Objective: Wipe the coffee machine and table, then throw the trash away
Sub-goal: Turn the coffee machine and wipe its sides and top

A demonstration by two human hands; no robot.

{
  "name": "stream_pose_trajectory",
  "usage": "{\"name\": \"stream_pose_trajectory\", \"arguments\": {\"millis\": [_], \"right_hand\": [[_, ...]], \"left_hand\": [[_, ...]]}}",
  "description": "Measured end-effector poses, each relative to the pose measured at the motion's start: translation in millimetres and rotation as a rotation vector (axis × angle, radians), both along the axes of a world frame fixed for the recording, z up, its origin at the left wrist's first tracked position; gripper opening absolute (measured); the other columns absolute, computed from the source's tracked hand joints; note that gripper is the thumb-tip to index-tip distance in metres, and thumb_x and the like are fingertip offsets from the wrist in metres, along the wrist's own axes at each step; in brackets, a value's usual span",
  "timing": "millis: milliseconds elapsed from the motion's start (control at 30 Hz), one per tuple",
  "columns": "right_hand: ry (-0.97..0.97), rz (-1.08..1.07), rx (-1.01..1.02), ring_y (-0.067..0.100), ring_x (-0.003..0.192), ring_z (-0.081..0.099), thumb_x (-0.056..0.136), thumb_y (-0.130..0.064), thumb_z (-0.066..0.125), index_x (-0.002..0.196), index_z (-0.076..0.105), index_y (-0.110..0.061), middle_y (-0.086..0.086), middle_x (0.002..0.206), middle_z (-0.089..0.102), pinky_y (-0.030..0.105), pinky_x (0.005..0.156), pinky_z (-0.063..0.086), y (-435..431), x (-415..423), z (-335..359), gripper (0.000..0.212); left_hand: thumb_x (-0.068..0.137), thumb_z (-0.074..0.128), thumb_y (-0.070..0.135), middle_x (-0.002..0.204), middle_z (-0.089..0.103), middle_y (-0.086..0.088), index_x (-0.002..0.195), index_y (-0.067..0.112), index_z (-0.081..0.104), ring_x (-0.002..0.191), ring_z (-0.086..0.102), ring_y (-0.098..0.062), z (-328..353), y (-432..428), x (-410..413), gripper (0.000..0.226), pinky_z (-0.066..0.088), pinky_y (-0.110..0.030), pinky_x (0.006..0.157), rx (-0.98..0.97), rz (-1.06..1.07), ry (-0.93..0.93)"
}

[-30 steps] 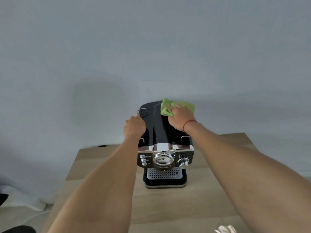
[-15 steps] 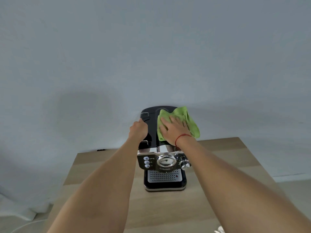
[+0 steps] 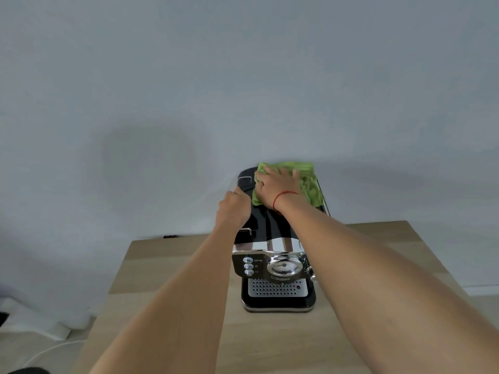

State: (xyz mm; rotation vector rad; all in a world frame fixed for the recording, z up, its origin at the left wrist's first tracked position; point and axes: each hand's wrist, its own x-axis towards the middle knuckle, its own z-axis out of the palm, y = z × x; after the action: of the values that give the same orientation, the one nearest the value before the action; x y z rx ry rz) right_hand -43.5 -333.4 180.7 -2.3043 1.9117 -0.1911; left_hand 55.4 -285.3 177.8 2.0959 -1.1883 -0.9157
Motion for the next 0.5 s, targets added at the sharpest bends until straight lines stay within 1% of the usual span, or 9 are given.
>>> {"name": "stream_pose_trajectory", "arguments": {"millis": [67, 133, 267, 400, 500], "right_hand": [[-0.044, 0.057, 0.027, 0.024, 0.146, 0.012, 0.094, -0.031, 0.024, 0.14, 0.038, -0.036, -0.01, 0.157, 0.022, 0.053, 0.115, 0.004, -4, 1, 2, 0.048], [-0.092, 0.101, 0.051, 0.023, 0.147, 0.01, 0.095, -0.033, 0.026, 0.139, 0.04, -0.037, -0.013, 0.156, 0.022, 0.053, 0.116, 0.004, -9, -1, 4, 0.046], [-0.164, 0.14, 0.061, 0.02, 0.147, 0.008, 0.097, -0.034, 0.031, 0.14, 0.041, -0.034, -0.014, 0.155, 0.026, 0.049, 0.118, 0.003, 0, -8, 3, 0.044], [-0.222, 0.189, 0.029, 0.02, 0.147, 0.007, 0.096, -0.036, 0.034, 0.134, 0.048, -0.036, -0.013, 0.153, 0.031, 0.049, 0.118, 0.0, 33, -16, -2, 0.041], [-0.325, 0.226, 0.079, 0.016, 0.147, 0.01, 0.092, -0.033, 0.043, 0.126, 0.058, -0.036, -0.015, 0.147, 0.041, 0.044, 0.119, -0.003, 59, -20, -2, 0.036]], "left_hand": [[0.102, 0.019, 0.028, 0.14, 0.045, -0.022, 0.137, -0.001, 0.04, 0.128, 0.042, -0.037, -1, 0, 1, 0.05, 0.032, -0.041, 0.105, 0.004, -0.008, 0.004], [0.103, 0.019, 0.029, 0.141, 0.043, -0.022, 0.138, -0.001, 0.039, 0.129, 0.041, -0.037, -1, 1, 0, 0.051, 0.031, -0.041, 0.106, 0.003, -0.005, 0.01], [0.103, 0.019, 0.022, 0.142, 0.041, -0.023, 0.137, -0.004, 0.039, 0.131, 0.038, -0.038, -1, -3, 0, 0.047, 0.029, -0.041, 0.107, -0.011, 0.0, 0.025], [0.102, 0.022, 0.033, 0.141, 0.044, -0.022, 0.139, -0.002, 0.04, 0.129, 0.042, -0.037, 0, 3, 1, 0.054, 0.031, -0.041, 0.107, -0.011, 0.034, 0.058], [0.1, 0.021, 0.037, 0.136, 0.05, -0.022, 0.136, 0.001, 0.045, 0.124, 0.048, -0.036, 6, 12, -1, 0.056, 0.036, -0.042, 0.107, -0.012, 0.064, 0.112]]}}
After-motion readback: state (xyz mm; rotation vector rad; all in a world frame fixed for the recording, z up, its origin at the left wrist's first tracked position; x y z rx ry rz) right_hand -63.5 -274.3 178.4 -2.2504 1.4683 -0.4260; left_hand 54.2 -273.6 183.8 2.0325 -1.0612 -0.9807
